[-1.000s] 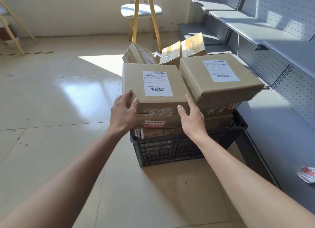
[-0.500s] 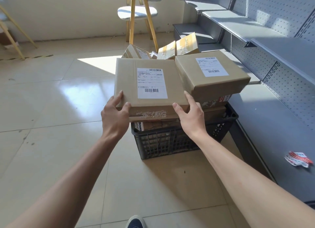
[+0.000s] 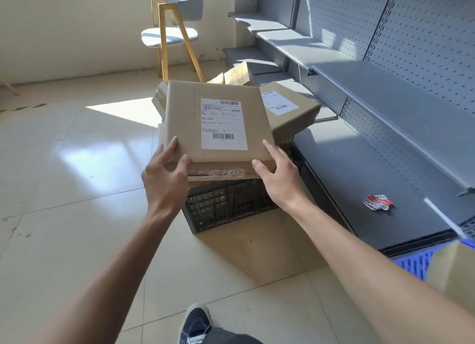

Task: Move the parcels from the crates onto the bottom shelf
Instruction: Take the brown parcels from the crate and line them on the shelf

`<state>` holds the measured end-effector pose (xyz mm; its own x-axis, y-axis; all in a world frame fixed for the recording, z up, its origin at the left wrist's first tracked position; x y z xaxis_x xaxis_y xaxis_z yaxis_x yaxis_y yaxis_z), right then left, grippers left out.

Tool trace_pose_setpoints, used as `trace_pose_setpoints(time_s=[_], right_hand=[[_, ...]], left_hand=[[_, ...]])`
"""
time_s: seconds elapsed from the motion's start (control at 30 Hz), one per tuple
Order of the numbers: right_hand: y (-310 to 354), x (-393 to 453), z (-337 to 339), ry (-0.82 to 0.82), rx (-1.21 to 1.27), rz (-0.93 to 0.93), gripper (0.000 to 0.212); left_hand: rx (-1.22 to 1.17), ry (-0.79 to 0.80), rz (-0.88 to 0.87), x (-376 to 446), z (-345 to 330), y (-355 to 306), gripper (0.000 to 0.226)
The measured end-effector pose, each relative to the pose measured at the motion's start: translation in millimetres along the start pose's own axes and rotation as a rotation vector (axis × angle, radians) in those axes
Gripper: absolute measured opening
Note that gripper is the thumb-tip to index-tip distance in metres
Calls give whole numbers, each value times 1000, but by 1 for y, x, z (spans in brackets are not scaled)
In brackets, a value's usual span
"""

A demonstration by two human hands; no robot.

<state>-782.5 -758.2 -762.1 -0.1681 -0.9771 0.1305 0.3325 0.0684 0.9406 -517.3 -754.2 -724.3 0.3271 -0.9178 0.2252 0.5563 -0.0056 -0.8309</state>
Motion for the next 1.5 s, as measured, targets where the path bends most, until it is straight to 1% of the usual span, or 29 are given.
trace_pose_setpoints(time_s=[0.13, 0.27, 0.37, 0.53, 0.7, 0.93, 1.17, 1.33, 1.5], right_hand=[[26, -21, 14, -20, 31, 73, 59], [37, -53, 40, -66, 28, 99, 59], [41, -84, 71, -104, 2, 65, 62], [44, -135, 138, -224, -46, 17, 62], [42, -186, 197, -323, -51, -26, 62], [34, -232, 253, -446, -70, -74, 61], [16, -272, 301, -604, -76, -128, 58], [-21, -296, 342, -713, -92, -190, 56], [-62, -341, 385, -829, -143, -271, 56]], left_hand=[[0, -35, -24, -22, 22, -21, 49], [-15, -2, -78, -53, 30, -35, 49], [-32, 72, -94, -81, 24, -50, 50], [-3, 216, -190, -118, -1, -92, 52], [-19, 299, -288, -158, -24, -131, 49], [-17, 426, -350, -192, -69, -149, 50], [-85, 580, -434, -219, -136, -173, 49], [-85, 681, -491, -248, -196, -192, 50], [-87, 807, -565, -299, -251, -217, 49]])
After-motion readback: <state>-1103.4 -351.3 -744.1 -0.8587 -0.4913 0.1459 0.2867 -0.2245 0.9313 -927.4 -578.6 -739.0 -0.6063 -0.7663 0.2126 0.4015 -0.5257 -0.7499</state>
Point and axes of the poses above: each hand's wrist, its own x-axis towards the middle knuckle, its own z-axis out of the back of the hand, y = z × x, the point moved 8 cm from there along x, towards the middle knuckle, and after that the axes turned 12 degrees about x, right-handed, at the moved point
